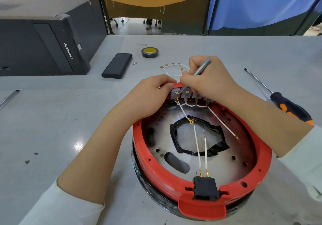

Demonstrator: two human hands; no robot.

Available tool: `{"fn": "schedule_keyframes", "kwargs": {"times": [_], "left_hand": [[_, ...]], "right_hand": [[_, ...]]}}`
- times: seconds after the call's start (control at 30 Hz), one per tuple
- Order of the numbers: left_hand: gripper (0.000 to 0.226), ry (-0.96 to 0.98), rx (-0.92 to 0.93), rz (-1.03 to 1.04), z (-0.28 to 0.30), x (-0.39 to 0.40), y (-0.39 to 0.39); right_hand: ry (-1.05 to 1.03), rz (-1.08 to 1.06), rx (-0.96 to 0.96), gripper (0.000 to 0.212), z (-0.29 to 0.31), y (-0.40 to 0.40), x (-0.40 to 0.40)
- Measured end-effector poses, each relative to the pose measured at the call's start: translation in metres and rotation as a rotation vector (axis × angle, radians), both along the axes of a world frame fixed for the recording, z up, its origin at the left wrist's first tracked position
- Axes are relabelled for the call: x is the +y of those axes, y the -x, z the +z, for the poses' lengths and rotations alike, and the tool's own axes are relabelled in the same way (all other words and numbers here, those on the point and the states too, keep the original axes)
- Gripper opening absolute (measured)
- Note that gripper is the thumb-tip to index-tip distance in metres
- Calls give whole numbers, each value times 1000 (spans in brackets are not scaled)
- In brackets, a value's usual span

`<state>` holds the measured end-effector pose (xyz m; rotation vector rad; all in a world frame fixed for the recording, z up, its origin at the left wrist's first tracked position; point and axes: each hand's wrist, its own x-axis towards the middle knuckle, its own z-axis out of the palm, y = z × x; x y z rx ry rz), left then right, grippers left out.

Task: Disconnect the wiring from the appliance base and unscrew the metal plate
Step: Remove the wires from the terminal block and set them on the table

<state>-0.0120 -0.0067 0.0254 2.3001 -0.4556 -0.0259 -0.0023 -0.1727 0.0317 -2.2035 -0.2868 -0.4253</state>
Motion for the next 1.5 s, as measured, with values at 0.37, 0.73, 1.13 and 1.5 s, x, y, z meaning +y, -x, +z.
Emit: {"fn": "schedule_keyframes", "kwargs": {"times": [0.37, 0.73, 1.13, 1.5], "left_hand": [[26, 3, -32, 20, -2, -1, -1], [25, -30, -24, -1, 0, -2, 2], [24, -6, -31, 2, -2, -1, -1], [26, -32, -26, -10, -1, -1, 1]], "right_hand": [[43, 57, -60, 28, 1, 4, 6], [240, 8, -10, 36, -4, 1, 7], [13, 36, -152, 30, -7, 3, 3], [197, 83, -106, 41, -9, 3, 5]]}}
